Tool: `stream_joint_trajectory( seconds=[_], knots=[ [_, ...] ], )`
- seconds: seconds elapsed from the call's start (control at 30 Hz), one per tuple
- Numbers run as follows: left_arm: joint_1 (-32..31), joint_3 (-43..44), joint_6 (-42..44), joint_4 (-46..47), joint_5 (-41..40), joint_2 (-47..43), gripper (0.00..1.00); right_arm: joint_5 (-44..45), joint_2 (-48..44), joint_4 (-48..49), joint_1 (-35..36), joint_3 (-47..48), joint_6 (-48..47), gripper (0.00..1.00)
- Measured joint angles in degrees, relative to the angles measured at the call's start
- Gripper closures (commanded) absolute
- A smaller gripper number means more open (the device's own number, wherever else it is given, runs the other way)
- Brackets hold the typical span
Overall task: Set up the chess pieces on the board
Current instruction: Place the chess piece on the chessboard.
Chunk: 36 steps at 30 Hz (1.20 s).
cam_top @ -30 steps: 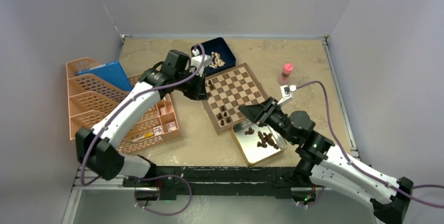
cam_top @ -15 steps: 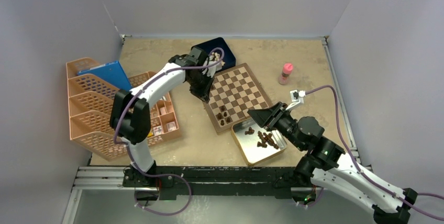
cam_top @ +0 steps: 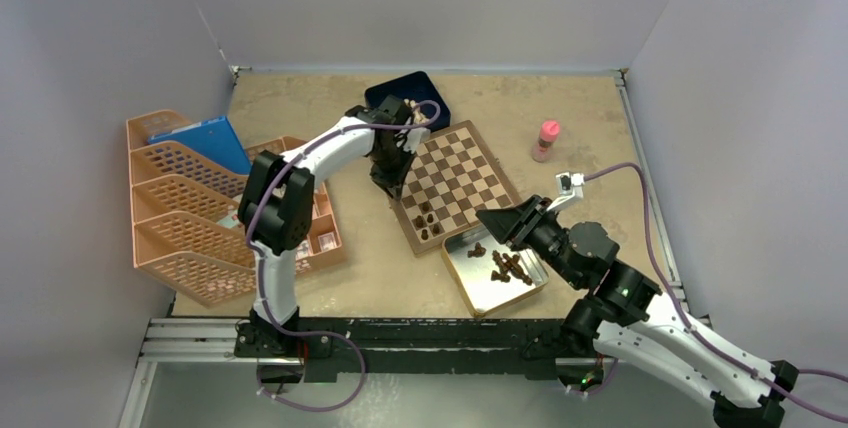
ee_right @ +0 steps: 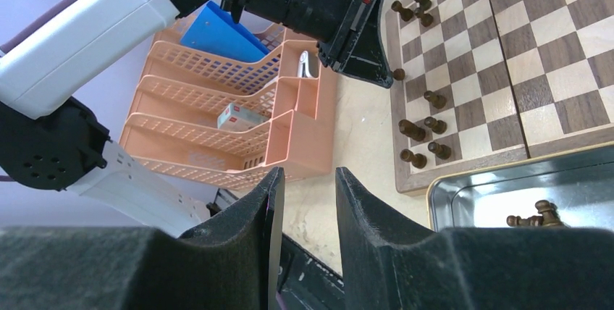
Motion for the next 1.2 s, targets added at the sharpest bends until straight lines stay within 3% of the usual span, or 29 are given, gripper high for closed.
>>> stream_joint_trajectory(
  seconds=[0.37, 0.8, 1.2],
  knots=[
    [-1.53, 1.79, 0.0, 0.37, -1.29, 2.16, 0.78, 1.11, -0.66, -1.49, 0.0, 0.33, -0.9, 0.65],
    [-3.06, 0.72, -0.46, 5.14, -4.7, 1.53, 0.72, 1.07, 0.02, -1.57, 0.0, 0.35, -1.31, 0.64],
    [-3.3, -9.6, -2.91, 12.37, -6.78, -11.96, 0.63, 0.81, 1.73, -1.27, 0.0, 0.35, -2.16, 0.63]
  ],
)
